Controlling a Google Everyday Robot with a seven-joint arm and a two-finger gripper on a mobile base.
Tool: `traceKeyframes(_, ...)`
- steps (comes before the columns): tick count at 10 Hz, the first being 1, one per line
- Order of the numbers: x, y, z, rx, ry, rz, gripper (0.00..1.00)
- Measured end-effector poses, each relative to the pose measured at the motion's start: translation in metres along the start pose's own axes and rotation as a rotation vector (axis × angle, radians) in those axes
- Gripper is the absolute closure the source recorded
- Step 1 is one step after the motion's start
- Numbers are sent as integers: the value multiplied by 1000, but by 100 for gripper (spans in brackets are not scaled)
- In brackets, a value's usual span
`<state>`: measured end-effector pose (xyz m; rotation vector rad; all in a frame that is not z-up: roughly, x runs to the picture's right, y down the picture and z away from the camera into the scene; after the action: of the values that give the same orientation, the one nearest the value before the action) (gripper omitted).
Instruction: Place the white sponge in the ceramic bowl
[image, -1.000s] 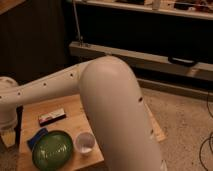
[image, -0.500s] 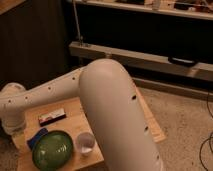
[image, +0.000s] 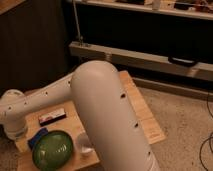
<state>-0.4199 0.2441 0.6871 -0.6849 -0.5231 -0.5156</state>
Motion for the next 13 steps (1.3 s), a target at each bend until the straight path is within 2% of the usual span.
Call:
traceKeyframes(2, -1, 3, 14, 6, -3, -2, 35)
traceKeyframes(6, 1, -2, 26, 16, -3, -20, 35)
traceKeyframes(9, 10, -3, 32, 8, 0, -41, 35)
traceKeyframes(13, 15, 9, 43, -20, -14, -38, 35)
